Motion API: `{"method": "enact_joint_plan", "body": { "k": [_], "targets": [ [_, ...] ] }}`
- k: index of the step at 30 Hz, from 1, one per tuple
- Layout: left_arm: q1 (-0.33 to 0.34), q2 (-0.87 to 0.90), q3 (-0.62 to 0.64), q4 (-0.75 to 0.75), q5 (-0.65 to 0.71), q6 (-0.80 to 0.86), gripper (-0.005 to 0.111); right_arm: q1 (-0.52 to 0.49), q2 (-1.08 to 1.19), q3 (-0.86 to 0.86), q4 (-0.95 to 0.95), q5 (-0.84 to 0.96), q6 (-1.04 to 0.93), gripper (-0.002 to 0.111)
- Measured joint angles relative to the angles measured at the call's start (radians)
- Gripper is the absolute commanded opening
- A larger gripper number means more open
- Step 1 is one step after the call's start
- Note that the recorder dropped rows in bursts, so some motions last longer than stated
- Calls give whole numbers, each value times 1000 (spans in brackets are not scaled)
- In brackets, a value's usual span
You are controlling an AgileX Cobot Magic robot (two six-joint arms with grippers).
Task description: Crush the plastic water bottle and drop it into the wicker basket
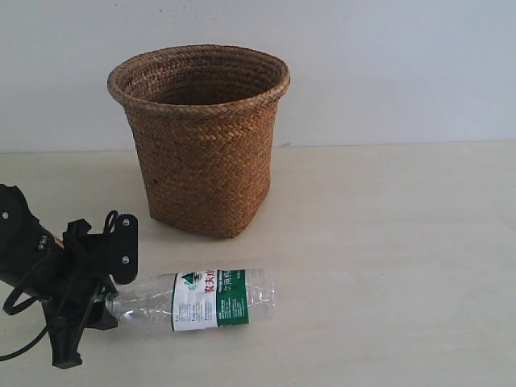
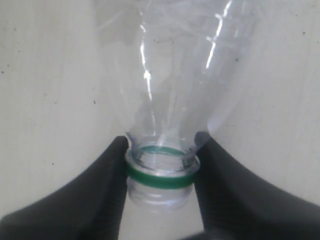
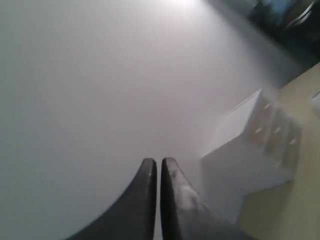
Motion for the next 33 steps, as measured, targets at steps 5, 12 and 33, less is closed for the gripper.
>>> {"method": "enact_joint_plan", "body": {
  "k": [5, 12, 33],
  "targets": [
    [0, 0, 0, 0, 0, 0, 4, 0, -1, 26, 112, 405, 0, 0],
    [0, 0, 0, 0, 0, 0, 4, 0, 0, 118, 124, 928, 0, 0],
    [0, 0, 0, -22, 0, -2, 4, 0, 3, 606, 121, 1063, 0, 0]
  ]
}}
